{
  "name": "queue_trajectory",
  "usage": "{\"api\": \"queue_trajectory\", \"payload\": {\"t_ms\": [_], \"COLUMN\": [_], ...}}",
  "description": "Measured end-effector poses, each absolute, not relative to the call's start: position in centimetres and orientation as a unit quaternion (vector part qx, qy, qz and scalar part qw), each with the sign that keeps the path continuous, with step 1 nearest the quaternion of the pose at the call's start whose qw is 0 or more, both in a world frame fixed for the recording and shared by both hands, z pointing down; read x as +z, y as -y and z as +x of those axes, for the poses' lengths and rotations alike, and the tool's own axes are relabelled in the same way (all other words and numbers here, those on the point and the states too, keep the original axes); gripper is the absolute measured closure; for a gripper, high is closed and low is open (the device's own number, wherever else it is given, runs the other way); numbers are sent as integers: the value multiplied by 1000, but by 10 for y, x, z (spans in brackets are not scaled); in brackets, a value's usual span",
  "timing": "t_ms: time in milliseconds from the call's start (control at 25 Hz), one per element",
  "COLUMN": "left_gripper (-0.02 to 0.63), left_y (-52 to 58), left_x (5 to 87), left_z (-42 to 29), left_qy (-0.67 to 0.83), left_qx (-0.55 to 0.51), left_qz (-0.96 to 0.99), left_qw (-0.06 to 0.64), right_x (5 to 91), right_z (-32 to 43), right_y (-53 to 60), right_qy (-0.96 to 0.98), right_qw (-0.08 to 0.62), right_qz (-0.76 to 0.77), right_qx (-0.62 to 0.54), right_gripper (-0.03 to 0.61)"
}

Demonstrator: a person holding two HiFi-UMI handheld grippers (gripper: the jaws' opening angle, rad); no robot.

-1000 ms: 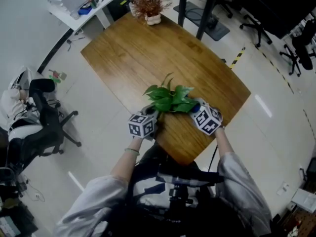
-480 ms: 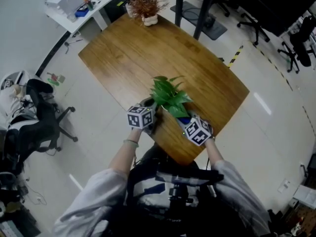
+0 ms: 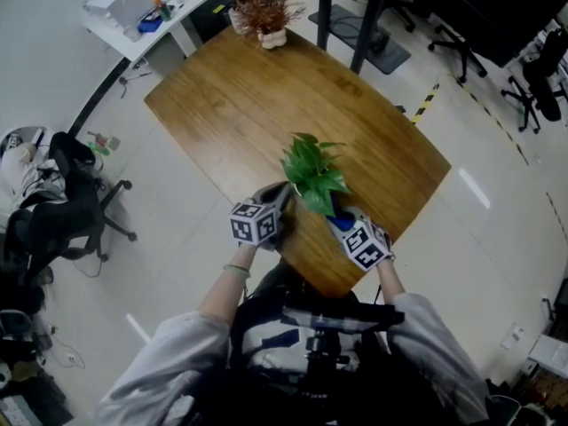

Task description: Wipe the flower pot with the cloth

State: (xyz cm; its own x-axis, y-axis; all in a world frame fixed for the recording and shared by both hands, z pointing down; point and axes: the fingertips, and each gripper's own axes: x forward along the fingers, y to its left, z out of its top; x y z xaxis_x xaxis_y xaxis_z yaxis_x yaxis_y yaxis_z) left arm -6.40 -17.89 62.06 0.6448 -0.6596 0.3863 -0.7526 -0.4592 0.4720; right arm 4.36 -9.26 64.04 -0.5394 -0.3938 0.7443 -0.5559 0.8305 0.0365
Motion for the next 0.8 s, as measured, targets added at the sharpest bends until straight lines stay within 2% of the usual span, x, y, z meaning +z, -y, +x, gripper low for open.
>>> {"api": "queue_trajectory", "payload": {"t_ms": [240, 520, 800], "left_gripper": [606, 606, 606], "left_y": [154, 149, 171], "left_x": [616, 614, 614], "left_z": [-53, -38, -56], "left_qy": [413, 409, 415], "left_qx": [39, 31, 42], "left_qz": [848, 848, 848], "left_qw": [330, 336, 327], "right_x": [625, 596, 620], "right_z": [74, 60, 50], "right_y": [138, 176, 158], "right_qy": [866, 886, 885], "right_qw": [385, 390, 404], "right_qz": [312, 250, 231], "right_qx": [61, -9, 20], "right_gripper": [503, 503, 503]}}
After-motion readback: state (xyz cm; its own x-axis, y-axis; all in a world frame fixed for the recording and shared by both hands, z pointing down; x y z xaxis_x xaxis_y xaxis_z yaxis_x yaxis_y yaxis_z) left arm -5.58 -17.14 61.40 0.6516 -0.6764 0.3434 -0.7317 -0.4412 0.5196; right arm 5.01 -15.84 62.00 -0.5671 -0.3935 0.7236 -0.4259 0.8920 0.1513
